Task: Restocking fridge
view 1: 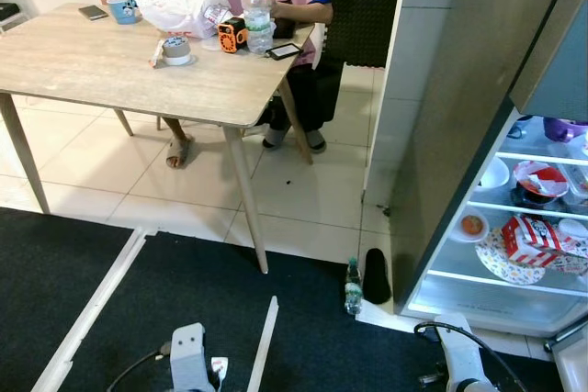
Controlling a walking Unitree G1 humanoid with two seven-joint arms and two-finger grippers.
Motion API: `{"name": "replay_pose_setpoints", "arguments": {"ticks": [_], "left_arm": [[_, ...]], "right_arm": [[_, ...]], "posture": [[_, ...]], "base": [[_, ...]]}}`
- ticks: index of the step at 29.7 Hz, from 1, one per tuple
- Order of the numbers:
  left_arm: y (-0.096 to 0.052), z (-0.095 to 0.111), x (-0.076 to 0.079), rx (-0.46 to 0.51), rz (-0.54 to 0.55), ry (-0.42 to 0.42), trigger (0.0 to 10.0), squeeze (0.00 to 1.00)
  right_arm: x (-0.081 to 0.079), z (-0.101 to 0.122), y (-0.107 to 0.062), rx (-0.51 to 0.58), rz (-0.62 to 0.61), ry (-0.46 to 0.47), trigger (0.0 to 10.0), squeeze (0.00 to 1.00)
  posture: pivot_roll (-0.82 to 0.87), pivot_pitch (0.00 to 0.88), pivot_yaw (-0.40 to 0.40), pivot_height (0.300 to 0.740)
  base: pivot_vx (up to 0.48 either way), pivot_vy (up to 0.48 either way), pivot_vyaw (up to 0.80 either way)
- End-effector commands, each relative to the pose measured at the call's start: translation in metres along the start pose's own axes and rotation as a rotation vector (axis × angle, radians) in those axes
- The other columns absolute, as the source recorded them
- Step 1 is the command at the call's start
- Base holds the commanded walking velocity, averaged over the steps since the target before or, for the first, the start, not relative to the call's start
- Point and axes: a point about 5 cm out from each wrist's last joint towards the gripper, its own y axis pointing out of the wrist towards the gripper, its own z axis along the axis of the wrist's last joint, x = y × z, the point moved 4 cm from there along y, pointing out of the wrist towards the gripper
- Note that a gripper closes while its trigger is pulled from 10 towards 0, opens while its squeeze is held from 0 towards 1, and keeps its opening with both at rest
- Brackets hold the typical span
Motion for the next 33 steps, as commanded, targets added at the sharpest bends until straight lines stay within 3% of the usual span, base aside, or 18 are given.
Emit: {"name": "replay_pose_setpoints", "arguments": {"ticks": [1, 12, 33], "left_arm": [[-0.002, 0.001, -0.009, -0.011, 0.016, 0.022, 10.0, 0.0], [-0.003, -0.014, -0.003, -0.047, 0.0, 0.001, 10.0, 0.0], [-0.003, -0.013, -0.005, -0.04, 0.0, -0.017, 10.0, 0.0]], "right_arm": [[-0.002, -0.004, 0.0, -0.011, 0.001, -0.001, 10.0, 0.0], [0.006, -0.012, -0.002, -0.027, -0.018, 0.01, 10.0, 0.0], [0.005, -0.014, -0.002, -0.033, -0.015, 0.004, 10.0, 0.0]], "posture": [[-0.02, 0.0, 0.023, 0.74], [-0.04, 0.0, 0.002, 0.74], [-0.04, 0.0, 0.005, 0.74]], "base": [[0.0, 0.0, 0.0], [0.0, 0.0, 0.0], [0.0, 0.0, 0.0]]}}
